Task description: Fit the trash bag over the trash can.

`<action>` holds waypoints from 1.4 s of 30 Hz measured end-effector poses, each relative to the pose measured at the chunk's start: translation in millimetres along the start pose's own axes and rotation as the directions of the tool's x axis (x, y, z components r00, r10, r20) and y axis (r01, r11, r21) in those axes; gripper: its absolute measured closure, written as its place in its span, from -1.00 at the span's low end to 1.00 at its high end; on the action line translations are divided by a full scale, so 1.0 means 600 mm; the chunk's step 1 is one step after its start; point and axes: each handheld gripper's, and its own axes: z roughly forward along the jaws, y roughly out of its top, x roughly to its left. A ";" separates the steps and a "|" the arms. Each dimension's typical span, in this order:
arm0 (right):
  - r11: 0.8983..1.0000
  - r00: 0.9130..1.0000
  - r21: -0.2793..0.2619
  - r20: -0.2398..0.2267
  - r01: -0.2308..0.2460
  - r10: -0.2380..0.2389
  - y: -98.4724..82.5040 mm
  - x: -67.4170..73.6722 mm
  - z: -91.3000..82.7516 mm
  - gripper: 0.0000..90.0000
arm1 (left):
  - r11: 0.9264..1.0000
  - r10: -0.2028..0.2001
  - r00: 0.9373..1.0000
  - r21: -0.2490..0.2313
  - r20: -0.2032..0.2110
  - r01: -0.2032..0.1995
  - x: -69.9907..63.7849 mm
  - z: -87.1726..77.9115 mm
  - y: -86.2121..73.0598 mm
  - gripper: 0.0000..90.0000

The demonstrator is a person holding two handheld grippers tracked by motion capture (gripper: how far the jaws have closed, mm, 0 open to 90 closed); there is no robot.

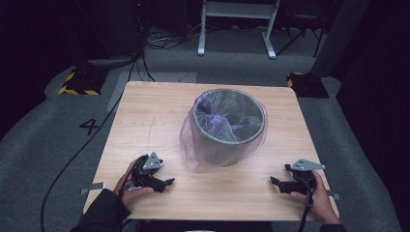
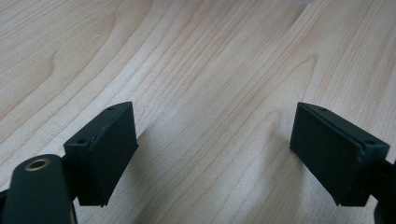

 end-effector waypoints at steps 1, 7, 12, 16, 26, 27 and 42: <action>1.000 1.000 0.000 0.014 -0.011 0.011 -0.002 -0.002 -0.002 -0.63 | 1.000 0.001 1.000 0.000 0.001 -0.001 0.000 0.000 0.000 -0.68; 0.999 0.999 0.001 0.037 -0.034 0.034 -0.010 -0.016 -0.010 -0.64 | 1.000 0.001 1.000 0.001 0.003 -0.001 0.000 0.002 0.001 -0.70; 0.999 0.998 0.000 0.046 -0.043 0.043 -0.012 -0.021 -0.013 -0.65 | 1.000 0.001 1.000 0.001 0.003 -0.001 0.000 0.002 0.002 -0.70; 0.999 0.998 0.000 0.048 -0.044 0.044 -0.012 -0.022 -0.012 -0.65 | 1.000 0.002 1.000 0.000 0.003 -0.002 0.000 0.002 0.002 -0.70; 0.999 0.997 0.002 0.055 -0.048 0.048 -0.011 -0.022 -0.012 -0.67 | 1.000 -0.001 1.000 0.001 -0.002 0.001 -0.001 0.002 0.001 -0.70; 0.999 0.997 0.002 0.054 -0.048 0.048 -0.011 -0.022 -0.012 -0.67 | 1.000 -0.001 1.000 0.001 -0.001 0.001 -0.001 0.002 0.001 -0.70; 0.999 0.997 0.001 0.055 -0.050 0.049 -0.011 -0.022 -0.012 -0.67 | 1.000 0.005 1.000 0.002 0.005 -0.005 0.001 0.003 0.003 -0.72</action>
